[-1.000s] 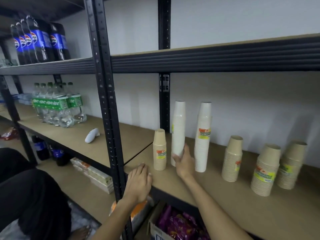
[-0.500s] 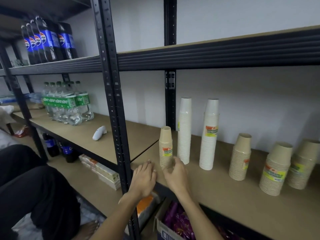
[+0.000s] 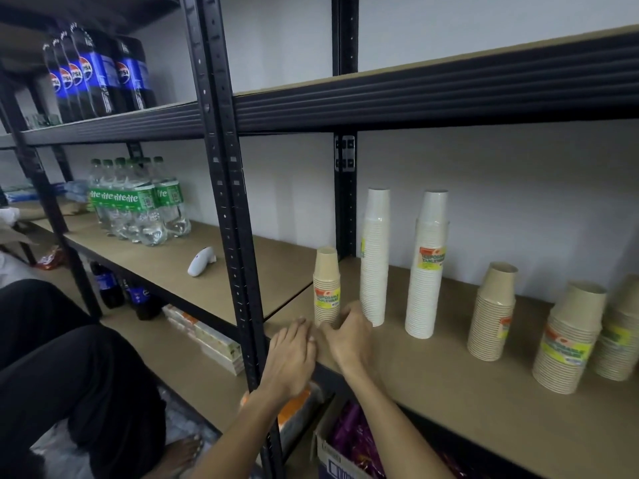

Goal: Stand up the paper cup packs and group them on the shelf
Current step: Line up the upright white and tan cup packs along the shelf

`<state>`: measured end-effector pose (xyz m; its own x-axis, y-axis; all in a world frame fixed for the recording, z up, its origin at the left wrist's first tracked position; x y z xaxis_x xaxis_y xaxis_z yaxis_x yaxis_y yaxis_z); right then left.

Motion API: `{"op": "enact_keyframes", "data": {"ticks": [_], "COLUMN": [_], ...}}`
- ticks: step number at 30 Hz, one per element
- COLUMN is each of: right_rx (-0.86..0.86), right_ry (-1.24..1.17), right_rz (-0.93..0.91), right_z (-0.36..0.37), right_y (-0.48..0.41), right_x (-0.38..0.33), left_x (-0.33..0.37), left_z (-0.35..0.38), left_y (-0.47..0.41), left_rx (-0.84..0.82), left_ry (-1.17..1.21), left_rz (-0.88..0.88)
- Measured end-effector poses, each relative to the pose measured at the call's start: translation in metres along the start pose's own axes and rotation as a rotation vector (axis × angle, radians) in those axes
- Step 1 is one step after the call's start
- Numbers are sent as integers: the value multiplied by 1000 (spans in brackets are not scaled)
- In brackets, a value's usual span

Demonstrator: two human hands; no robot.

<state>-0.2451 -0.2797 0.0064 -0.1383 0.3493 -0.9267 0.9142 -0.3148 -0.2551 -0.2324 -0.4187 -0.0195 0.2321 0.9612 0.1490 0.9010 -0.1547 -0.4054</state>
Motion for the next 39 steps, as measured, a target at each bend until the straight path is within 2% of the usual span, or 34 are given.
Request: {"op": "enact_keyframes", "data": {"ticks": [5, 13, 16, 25, 28, 31, 35, 39], "right_rx": [-97, 19, -15, -48, -75, 11, 202, 168], "right_ry": [33, 169, 198, 132, -4, -163, -183, -152], "right_rz": [-44, -52, -50, -47, -31, 11, -16, 0], "right_z": [9, 2, 2, -1, -5, -24, -49, -37], "right_y": [-7, -5, -4, -2, 1, 10, 17, 13], "right_x": [0, -9, -10, -12, -8, 4, 10, 6], "left_x": [0, 1, 1, 3, 2, 1, 2, 4], "left_z": [1, 1, 0, -3, -2, -1, 0, -1], "left_y": [0, 0, 1, 1, 0, 0, -1, -2], "left_rx": [-4, 2, -3, -22, -23, -36, -59, -67], "left_ry": [0, 10, 3, 14, 2, -18, -40, -64], "left_rz": [8, 14, 22, 16, 14, -2, -11, -10]}}
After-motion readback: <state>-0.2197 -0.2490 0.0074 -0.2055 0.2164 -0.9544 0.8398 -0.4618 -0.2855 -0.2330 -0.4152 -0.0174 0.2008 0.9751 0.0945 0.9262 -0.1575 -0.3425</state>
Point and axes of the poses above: each hand's wrist, its own y-axis away from the middle knuckle, its own z-axis out of the palm, x = y × z, the point moved 5 cm from there along -y, towards the middle knuckle, and after that the axes turned 13 degrees about -y, right-handed, at the moved point
